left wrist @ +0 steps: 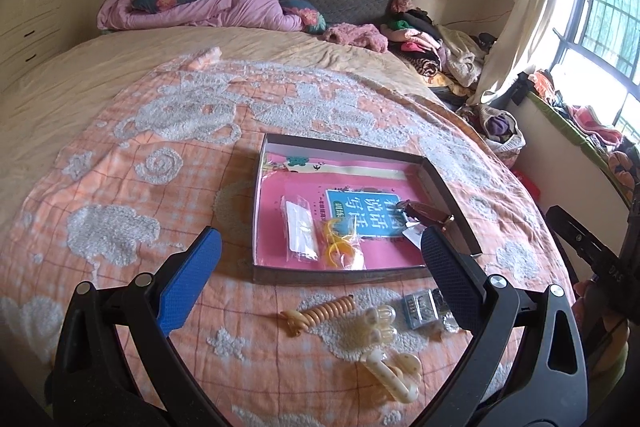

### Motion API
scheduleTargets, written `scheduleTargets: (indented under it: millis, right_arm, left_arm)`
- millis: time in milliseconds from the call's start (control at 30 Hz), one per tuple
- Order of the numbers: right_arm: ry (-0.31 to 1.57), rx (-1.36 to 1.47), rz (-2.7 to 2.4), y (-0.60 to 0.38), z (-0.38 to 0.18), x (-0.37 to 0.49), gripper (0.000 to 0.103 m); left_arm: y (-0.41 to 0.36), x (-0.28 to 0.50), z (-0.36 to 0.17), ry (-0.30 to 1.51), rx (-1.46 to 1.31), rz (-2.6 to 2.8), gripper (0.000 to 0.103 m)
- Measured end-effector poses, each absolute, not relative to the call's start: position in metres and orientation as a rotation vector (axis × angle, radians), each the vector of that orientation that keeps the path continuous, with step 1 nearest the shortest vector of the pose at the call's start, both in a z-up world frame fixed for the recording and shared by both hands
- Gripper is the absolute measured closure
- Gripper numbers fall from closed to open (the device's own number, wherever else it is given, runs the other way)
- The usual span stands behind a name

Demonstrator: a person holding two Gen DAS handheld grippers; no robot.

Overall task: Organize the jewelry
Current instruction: 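Withdraw both open tools from the grey box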

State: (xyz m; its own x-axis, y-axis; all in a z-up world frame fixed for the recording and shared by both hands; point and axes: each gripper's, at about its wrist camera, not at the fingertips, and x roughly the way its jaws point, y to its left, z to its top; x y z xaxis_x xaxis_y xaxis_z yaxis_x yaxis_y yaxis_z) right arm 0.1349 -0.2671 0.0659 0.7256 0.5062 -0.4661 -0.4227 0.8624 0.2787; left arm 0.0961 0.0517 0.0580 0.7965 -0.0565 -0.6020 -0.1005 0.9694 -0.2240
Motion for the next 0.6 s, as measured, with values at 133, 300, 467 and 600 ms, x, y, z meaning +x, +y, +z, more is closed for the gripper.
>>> scheduleTargets:
  millis: [133, 300, 467, 600]
  right_arm:
    - [0.561, 0.152, 0.516, -0.268, 0.067, 0.126, 0.012]
    - [0.566, 0.145, 0.517, -0.271, 0.068, 0.117, 0.011]
    - [0.573, 0.14, 0.517, -0.271, 0.067, 0.11, 0.011]
    - [0.577, 0.134, 0.52, -0.27, 0.067, 0.105, 0.011]
  left_arm:
    - [0.047, 0.09, 0.059, 0.644, -0.241, 0.014, 0.01]
    - [0.042, 0.083, 0.06, 0.645, -0.23, 0.0, 0.01]
    - [0.038, 0.077, 0.06, 0.649, -0.222, -0.006, 0.01]
    - [0.034, 0.073, 0.06, 0.652, -0.215, -0.012, 0.01]
